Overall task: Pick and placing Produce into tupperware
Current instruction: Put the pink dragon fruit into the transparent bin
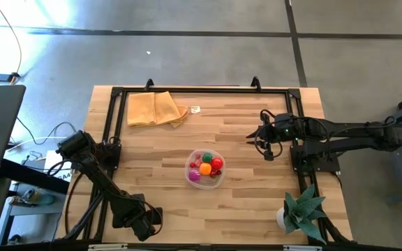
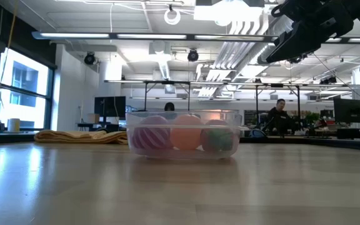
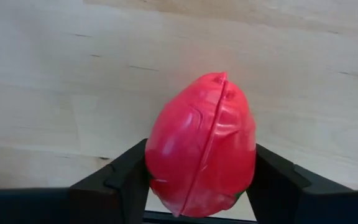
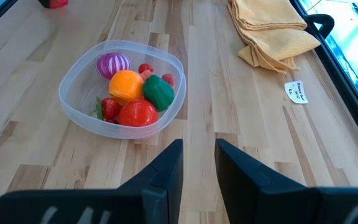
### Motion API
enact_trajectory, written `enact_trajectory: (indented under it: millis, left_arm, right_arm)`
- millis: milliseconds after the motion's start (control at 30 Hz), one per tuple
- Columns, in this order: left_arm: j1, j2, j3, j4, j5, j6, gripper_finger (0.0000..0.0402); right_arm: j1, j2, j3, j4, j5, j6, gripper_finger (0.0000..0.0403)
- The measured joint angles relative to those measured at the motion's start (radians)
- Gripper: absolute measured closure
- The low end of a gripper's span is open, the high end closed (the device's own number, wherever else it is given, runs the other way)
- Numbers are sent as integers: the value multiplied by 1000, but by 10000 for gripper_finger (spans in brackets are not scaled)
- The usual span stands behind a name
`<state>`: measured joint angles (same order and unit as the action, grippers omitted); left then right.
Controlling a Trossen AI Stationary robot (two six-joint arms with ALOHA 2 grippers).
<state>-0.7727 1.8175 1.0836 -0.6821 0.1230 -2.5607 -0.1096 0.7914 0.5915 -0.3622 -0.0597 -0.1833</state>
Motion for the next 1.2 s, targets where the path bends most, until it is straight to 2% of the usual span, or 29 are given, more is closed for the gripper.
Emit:
enact_trajectory:
  millis: [233, 567, 900, 1200]
  left_arm:
    - [0, 0, 0, -24, 0, 2, 156]
    - [0, 0, 0, -19, 8, 1, 195]
    - [0, 0, 0, -16, 72, 12, 157]
    - [0, 0, 0, -7, 74, 14, 186]
  right_arm:
    - [0, 0, 0, 0, 0, 0, 320]
    - [0, 0, 0, 0, 0, 0, 320]
    - [0, 0, 0, 0, 0, 0, 320]
    - [0, 0, 0, 0, 0, 0, 320]
